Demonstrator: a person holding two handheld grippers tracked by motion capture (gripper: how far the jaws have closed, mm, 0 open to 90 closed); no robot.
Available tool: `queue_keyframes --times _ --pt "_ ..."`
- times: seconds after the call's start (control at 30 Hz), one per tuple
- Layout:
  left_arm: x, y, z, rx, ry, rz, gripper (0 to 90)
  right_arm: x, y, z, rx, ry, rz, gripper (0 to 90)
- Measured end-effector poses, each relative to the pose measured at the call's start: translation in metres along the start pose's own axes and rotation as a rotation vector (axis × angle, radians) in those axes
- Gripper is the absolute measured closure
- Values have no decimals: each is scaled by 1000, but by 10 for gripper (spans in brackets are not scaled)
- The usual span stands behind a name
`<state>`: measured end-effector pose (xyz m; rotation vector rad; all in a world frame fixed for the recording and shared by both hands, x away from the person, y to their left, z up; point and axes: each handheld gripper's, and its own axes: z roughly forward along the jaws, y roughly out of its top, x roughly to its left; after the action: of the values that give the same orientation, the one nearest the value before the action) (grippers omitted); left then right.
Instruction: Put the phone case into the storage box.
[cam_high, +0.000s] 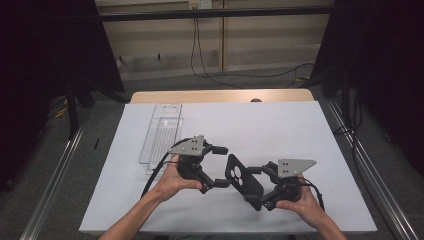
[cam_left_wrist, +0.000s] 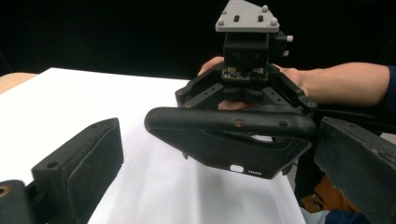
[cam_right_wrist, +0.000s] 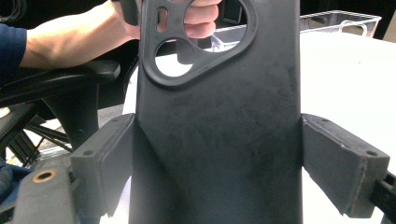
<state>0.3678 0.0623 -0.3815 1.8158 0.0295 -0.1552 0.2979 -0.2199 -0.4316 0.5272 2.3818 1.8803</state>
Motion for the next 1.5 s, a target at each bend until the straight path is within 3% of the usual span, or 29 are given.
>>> queue_keyframes --times 0.37,0.47,0.63,0.93,1.5 --pt "-2 0 8 17 -81 41 62 1 0 1 6 24 -6 135" --pt "-3 0 9 16 -73 55 79 2 0 2 7 37 -4 135" --pt "-3 -1 11 13 -111 65 98 2 -1 2 17 56 1 136" --pt "-4 -1 12 9 -126 65 103 3 -1 2 18 72 -1 136" --pt "-3 -1 10 17 -112 33 130 2 -1 3 20 47 -18 136"
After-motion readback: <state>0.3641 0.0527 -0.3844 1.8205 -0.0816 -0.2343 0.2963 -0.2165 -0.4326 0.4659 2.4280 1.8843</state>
